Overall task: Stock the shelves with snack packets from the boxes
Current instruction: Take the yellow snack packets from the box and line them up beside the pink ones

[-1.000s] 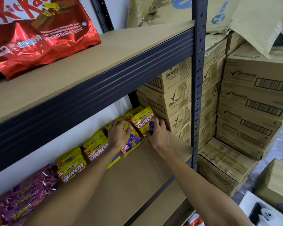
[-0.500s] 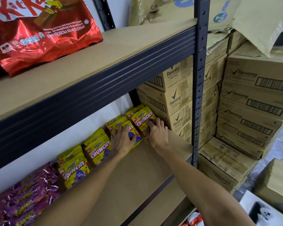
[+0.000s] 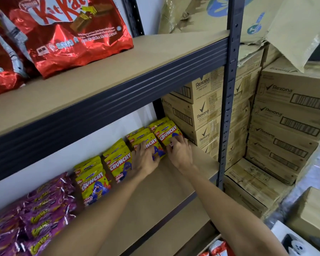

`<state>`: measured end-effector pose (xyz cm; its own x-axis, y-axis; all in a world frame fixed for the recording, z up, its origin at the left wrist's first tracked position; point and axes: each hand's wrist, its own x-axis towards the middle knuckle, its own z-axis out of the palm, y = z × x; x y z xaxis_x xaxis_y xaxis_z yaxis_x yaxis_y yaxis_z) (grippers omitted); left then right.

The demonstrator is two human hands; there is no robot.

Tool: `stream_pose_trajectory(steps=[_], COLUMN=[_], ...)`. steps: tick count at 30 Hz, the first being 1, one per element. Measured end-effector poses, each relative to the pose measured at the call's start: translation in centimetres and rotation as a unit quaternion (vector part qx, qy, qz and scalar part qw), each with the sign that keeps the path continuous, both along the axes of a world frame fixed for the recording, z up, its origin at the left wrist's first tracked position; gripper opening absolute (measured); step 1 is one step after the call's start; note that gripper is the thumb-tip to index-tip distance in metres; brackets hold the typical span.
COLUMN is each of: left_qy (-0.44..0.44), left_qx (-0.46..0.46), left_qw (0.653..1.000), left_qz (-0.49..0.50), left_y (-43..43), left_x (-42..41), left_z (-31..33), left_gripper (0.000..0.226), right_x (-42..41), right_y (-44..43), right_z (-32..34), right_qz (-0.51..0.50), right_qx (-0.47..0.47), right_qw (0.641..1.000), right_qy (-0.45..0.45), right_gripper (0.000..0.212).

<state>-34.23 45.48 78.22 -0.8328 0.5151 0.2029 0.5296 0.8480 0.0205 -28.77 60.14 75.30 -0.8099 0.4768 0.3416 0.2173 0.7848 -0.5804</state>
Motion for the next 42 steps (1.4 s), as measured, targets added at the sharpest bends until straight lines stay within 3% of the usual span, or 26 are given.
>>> stream_pose_trajectory(steps=[9, 23, 26, 30, 33, 36, 42], left_qy=[0.008, -0.07, -0.08, -0.099, -0.117, -0.176, -0.299], left_qx=[0.123, 0.226, 0.24, 0.263, 0.271, 0.24, 0.233], left_qw=[0.992, 0.966, 0.96, 0.948, 0.945, 0.943, 0.909], left_qz=[0.013, 0.105, 0.12, 0.149, 0.142, 0.147, 0.174], left_y=[-7.3, -26.8, -31.1, -35.9, -38.5, -40.6, -43.6], left_x=[5.8, 16.9, 20.2, 25.0, 28.6, 31.6, 37.3], left_z=[1.4, 2.7, 2.0, 0.1, -2.3, -6.3, -13.7], left_gripper=[0.02, 0.044, 0.045, 0.046, 0.045, 0.043, 0.041], right_x=[3.9, 14.8, 16.8, 20.3, 23.5, 27.2, 33.5], right_y=[-6.4, -25.5, -29.2, -33.1, -35.6, -38.0, -40.7], right_z=[2.4, 5.3, 3.5, 0.4, -2.1, -5.6, -13.0], right_qz=[0.072, 0.197, 0.208, 0.205, 0.208, 0.213, 0.217], right_qx=[-0.02, -0.029, -0.042, -0.043, -0.057, -0.063, -0.093], right_qw=[0.994, 0.98, 0.977, 0.976, 0.974, 0.975, 0.967], right_qy=[0.08, -0.031, -0.036, 0.056, 0.074, 0.03, -0.095], right_gripper=[0.011, 0.031, 0.035, 0.028, 0.03, 0.032, 0.03])
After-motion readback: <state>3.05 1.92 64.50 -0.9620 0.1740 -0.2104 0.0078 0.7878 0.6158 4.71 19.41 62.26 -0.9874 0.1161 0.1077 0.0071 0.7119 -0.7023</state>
